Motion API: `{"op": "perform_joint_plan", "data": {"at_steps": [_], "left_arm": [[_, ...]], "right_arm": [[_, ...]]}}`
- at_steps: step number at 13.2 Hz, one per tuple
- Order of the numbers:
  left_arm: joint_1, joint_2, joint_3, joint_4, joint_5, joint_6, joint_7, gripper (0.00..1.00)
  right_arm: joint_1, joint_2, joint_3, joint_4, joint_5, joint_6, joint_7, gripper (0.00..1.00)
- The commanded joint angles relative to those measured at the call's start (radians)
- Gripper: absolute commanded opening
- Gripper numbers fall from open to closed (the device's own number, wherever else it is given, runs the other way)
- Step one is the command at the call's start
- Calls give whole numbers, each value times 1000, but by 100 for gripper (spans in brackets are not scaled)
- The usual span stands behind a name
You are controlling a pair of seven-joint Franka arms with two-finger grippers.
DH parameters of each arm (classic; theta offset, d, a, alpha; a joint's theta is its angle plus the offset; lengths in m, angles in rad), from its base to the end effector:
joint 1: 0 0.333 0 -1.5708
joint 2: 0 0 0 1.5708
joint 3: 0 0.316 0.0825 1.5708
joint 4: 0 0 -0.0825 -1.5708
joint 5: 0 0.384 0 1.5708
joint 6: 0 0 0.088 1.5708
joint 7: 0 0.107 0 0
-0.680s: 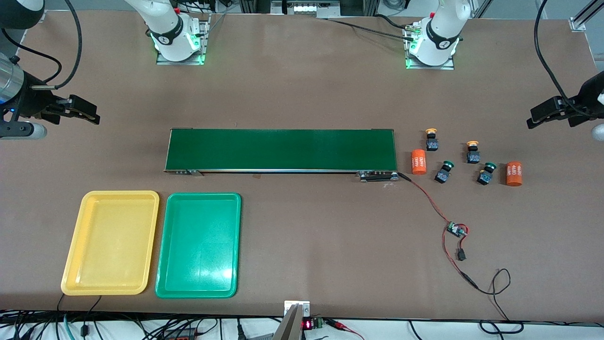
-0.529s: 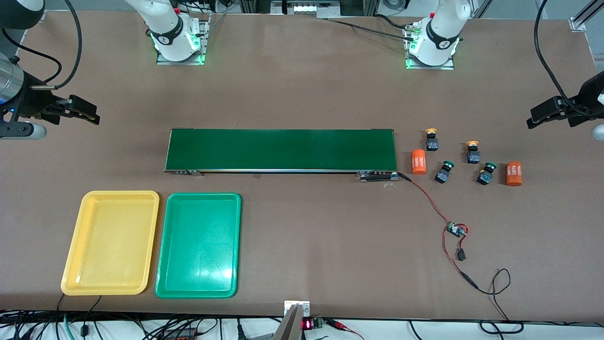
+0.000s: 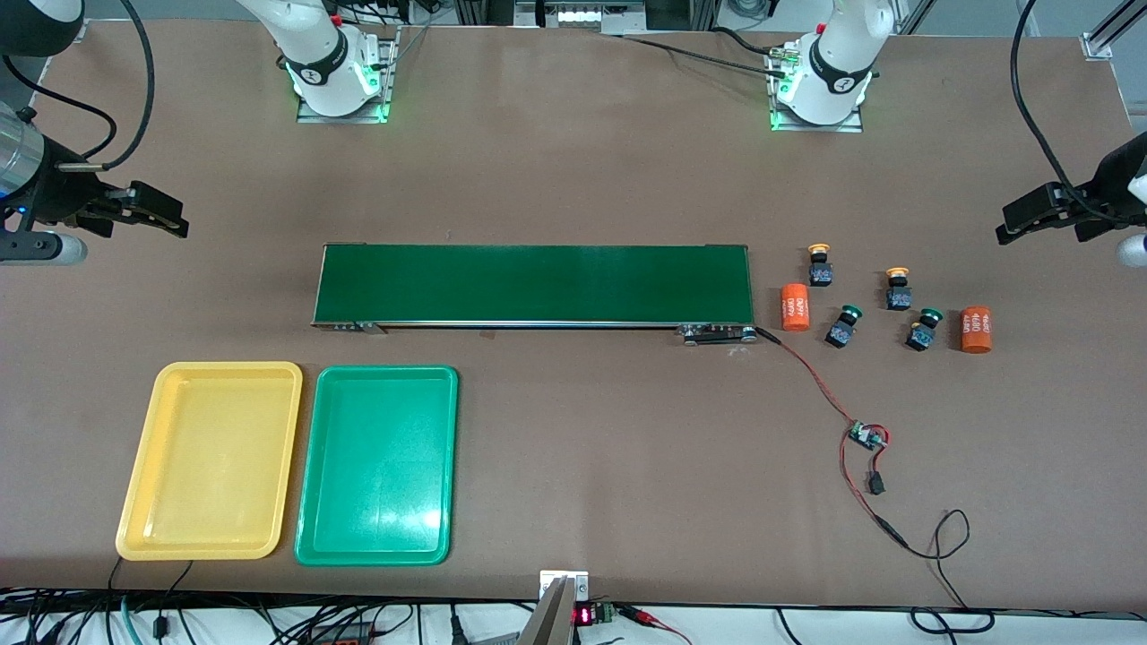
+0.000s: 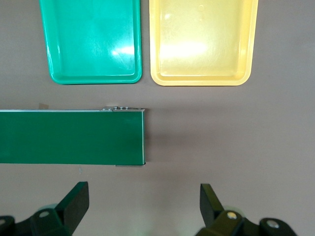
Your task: Sort buttons by color to trays
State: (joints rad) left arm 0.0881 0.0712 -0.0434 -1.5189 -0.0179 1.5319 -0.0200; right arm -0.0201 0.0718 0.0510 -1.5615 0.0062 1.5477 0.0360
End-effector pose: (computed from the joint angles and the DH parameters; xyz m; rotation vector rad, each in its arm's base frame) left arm 0.5714 0.0245 0.6055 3.1170 0.1006 -0.0903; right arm 0.5716 0.0173 0.5865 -3.1317 0.0081 0.1344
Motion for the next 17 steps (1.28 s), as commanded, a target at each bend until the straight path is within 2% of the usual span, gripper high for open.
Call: {"op": "perform_joint_plan", "data": {"at_steps": [1, 3, 4, 11, 14, 17], "left_arm": [[9, 62, 0, 17, 12, -6, 9, 100], [7, 126, 0, 19, 12, -4, 11, 100], [-5, 140, 0, 0, 13, 37, 11, 100], [-36, 197, -43, -230, 12, 273, 14, 100], [-47, 213, -46, -285, 12, 301, 14, 100], [-59, 225, -53, -410, 10, 448, 15, 100]], "right_arm": [[-14, -7, 3, -14, 9, 15, -13, 100], [-14, -4, 3, -14, 9, 17, -11, 100], [-14, -4, 3, -14, 9, 20, -13, 100], [-14, -4, 3, -23, 9, 34, -11, 100], [-14, 2, 3, -29, 9, 45, -11, 100], [-32, 2, 3, -29, 9, 41, -11, 100]]}}
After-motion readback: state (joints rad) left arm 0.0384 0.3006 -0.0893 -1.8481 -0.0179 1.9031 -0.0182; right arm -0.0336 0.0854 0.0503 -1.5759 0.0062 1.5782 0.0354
